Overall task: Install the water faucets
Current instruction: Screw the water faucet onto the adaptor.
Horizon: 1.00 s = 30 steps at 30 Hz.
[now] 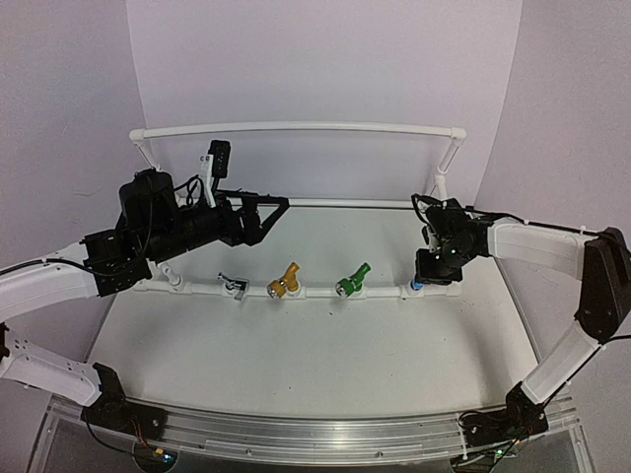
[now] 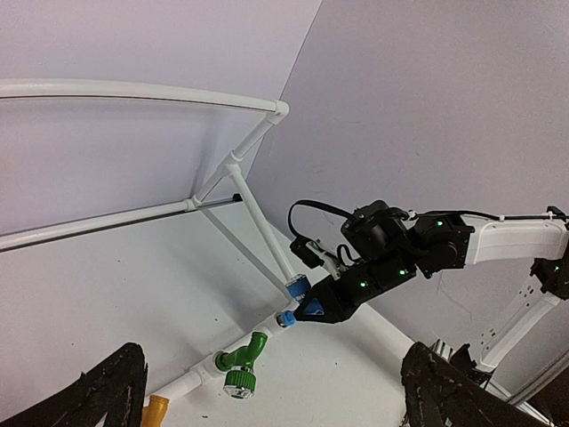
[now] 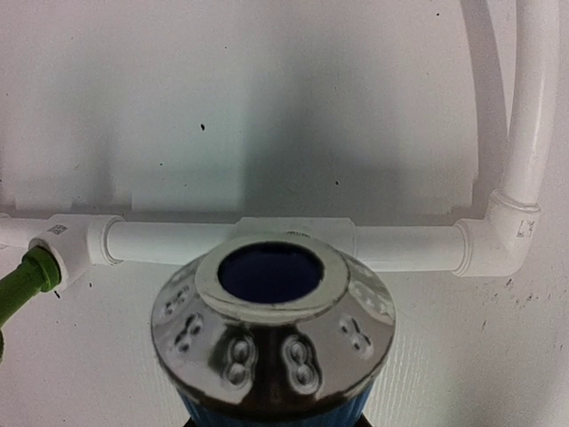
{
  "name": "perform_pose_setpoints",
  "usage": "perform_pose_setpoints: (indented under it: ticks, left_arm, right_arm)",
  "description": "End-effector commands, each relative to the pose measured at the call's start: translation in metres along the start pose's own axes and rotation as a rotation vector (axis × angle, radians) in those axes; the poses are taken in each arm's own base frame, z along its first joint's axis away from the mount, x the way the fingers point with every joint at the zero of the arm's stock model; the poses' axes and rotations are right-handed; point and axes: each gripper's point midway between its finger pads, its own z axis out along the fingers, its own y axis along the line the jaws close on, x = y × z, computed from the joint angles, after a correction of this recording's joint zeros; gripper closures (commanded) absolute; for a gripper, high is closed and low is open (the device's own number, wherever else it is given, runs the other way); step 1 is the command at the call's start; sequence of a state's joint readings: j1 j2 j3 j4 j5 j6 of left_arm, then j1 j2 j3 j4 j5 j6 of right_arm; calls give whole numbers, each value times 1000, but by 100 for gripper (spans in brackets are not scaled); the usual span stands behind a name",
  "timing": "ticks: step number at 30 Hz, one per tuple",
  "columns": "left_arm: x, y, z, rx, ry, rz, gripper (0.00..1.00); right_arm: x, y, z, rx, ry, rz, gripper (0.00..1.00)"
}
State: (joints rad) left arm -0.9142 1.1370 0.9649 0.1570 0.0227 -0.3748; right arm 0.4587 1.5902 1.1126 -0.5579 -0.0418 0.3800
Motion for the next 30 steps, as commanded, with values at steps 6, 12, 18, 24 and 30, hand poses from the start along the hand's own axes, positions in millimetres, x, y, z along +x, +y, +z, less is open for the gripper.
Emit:
perform_pose_setpoints:
  ticks: [6, 12, 18, 24, 30]
  left_arm:
    - [-17, -3, -6, 4, -57, -9, 0]
    - [-19, -3, -6, 5, -61, -6, 0]
    - [-18, -3, -7, 4, -58, 2, 0]
    - [-18, -3, -6, 2, -55, 7, 0]
    - [-19, -3, -7, 2, -55, 13, 0]
  right_arm:
    - [4, -6, -5, 43, 35, -24, 85]
    - [3, -11, 0, 83, 44, -83, 100]
    - [0, -11, 6, 100, 97, -259, 100]
    - [7, -10, 8, 82, 200, -547, 100]
    - [1, -17, 2, 105, 217, -805, 100]
